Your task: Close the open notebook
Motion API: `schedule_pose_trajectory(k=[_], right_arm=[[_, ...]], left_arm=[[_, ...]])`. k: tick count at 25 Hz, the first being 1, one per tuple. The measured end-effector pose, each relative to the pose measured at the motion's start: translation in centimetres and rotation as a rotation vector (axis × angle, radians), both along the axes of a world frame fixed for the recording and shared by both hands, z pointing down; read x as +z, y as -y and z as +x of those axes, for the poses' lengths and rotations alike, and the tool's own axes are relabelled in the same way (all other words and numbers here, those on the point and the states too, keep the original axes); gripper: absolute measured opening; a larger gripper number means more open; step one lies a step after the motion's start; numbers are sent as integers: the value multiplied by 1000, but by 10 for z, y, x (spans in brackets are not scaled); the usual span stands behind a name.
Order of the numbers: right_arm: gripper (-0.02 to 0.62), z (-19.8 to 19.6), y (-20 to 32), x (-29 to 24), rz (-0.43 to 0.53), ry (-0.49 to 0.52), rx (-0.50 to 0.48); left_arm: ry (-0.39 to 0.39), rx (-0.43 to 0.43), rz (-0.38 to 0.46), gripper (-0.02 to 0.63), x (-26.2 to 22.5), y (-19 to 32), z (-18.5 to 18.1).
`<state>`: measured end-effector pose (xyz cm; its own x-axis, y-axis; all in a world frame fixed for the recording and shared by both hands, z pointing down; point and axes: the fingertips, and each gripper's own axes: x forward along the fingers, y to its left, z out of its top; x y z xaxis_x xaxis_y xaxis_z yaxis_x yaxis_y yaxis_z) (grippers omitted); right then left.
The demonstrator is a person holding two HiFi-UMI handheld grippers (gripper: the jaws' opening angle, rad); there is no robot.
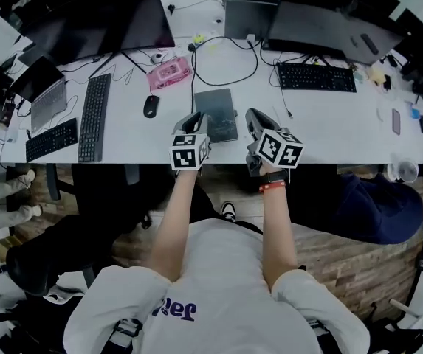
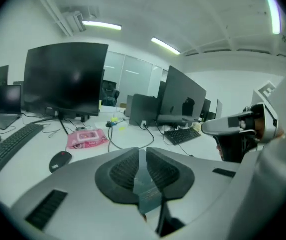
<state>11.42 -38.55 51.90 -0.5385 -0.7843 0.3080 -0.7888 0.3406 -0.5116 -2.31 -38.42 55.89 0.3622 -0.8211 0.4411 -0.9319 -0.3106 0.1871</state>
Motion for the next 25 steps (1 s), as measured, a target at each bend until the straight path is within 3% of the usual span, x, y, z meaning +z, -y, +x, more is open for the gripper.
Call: schedule_pose_trajectory(k=[6,12,16,25], right_arm=[[3,-33,-1,-44,115,-87,-66],[12,-46,-14,-84,226,-152,-90],[12,-41,-23,-104,305,-251,-81],[11,-24,-52,-127,352,-241,-55]], left_arm=[[-34,-85,112,58,-64,-22,-43],[-6,-117,222,35,-112,-50,-59],[-24,-118,285,21,-136,-64,-57],[-15,-131,371,20,-171,-86,-54]])
